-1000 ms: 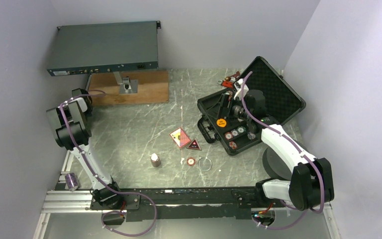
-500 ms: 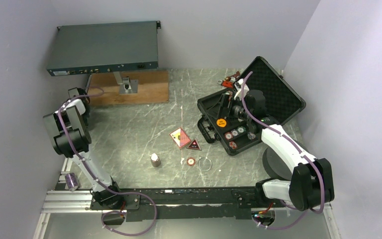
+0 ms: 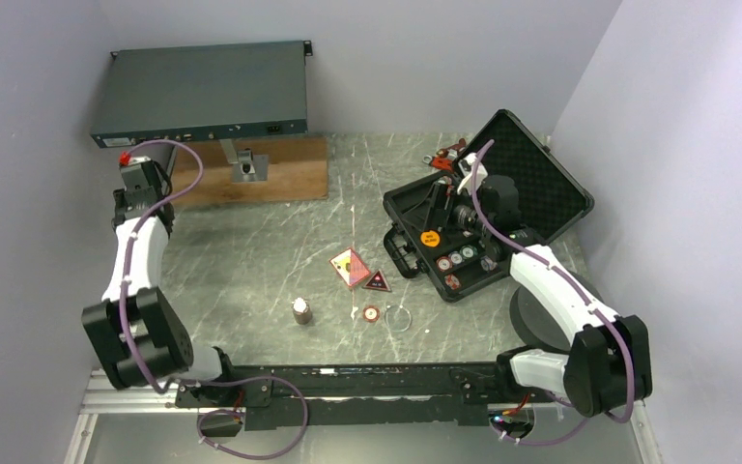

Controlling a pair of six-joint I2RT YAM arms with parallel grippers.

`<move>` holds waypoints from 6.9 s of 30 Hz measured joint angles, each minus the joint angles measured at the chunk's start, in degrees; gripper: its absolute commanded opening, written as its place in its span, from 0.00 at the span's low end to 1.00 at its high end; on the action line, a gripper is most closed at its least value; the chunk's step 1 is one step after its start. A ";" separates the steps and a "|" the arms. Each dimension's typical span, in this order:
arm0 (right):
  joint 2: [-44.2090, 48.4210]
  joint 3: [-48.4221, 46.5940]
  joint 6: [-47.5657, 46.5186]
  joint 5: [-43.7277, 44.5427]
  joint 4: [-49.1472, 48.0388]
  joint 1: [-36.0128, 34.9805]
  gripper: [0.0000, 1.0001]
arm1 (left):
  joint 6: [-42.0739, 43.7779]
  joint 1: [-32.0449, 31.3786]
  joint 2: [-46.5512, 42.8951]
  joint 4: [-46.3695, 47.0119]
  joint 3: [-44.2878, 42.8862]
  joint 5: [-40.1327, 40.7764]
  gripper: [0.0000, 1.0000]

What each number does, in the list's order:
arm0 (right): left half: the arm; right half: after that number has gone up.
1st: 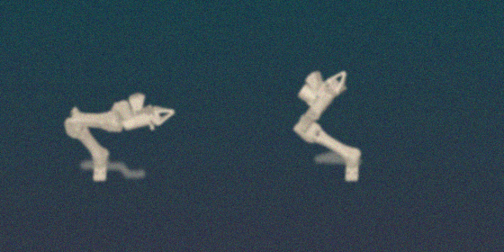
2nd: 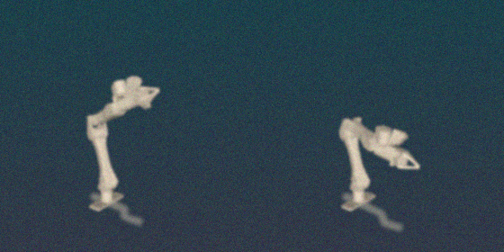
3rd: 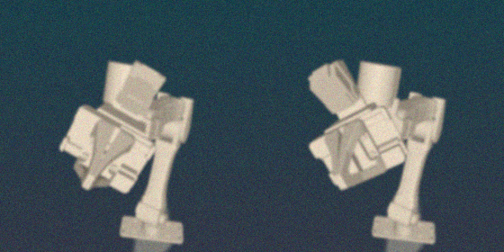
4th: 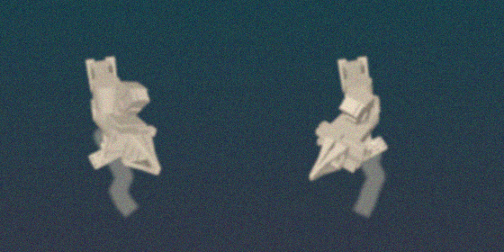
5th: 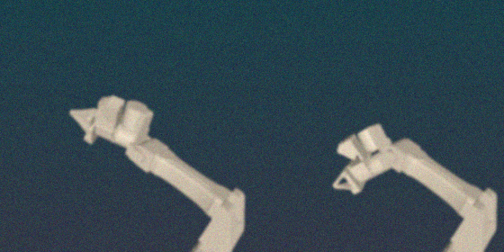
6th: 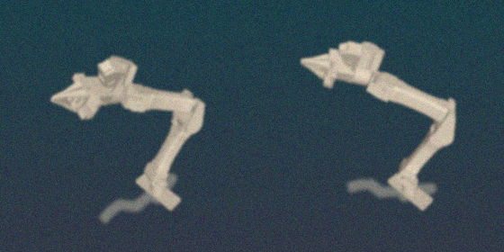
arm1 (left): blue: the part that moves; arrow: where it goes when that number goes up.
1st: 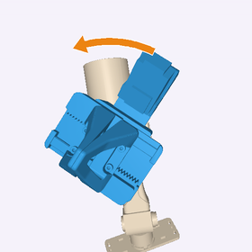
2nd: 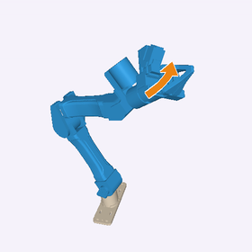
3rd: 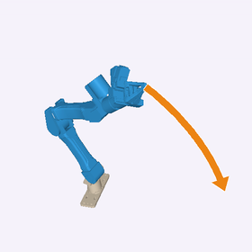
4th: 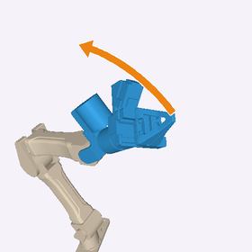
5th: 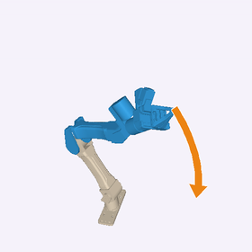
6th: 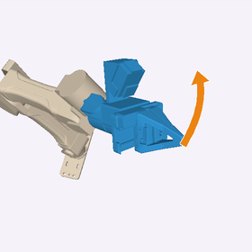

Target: Pack up texas hold em set

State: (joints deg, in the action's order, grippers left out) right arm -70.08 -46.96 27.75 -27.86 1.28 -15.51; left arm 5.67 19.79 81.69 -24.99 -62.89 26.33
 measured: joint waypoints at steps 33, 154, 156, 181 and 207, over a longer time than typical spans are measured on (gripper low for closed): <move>-4.72 0.72 6.40 -6.01 -0.83 -0.07 1.00 | -4.28 -11.28 -40.72 5.88 19.50 -49.55 0.00; -16.83 -23.06 35.67 -16.20 -8.13 -29.59 0.18 | -15.63 -33.99 -47.47 47.76 31.76 -72.35 0.99; -16.87 -24.35 33.66 -16.00 -5.57 -29.59 0.17 | -15.39 -33.99 -48.17 46.69 31.74 -71.08 1.00; -20.35 -38.21 3.21 0.90 23.74 -11.89 0.13 | -8.79 -34.03 -49.48 34.51 27.17 -66.77 0.89; -38.71 -40.26 -14.51 14.38 22.84 -1.11 0.00 | -4.17 -34.62 -52.70 14.40 22.38 -30.67 0.93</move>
State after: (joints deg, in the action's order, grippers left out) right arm -108.79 -87.22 13.23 -13.47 24.12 -16.62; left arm 1.50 -14.83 28.99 -10.59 -40.51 -4.34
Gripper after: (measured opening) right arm 0.702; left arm 0.937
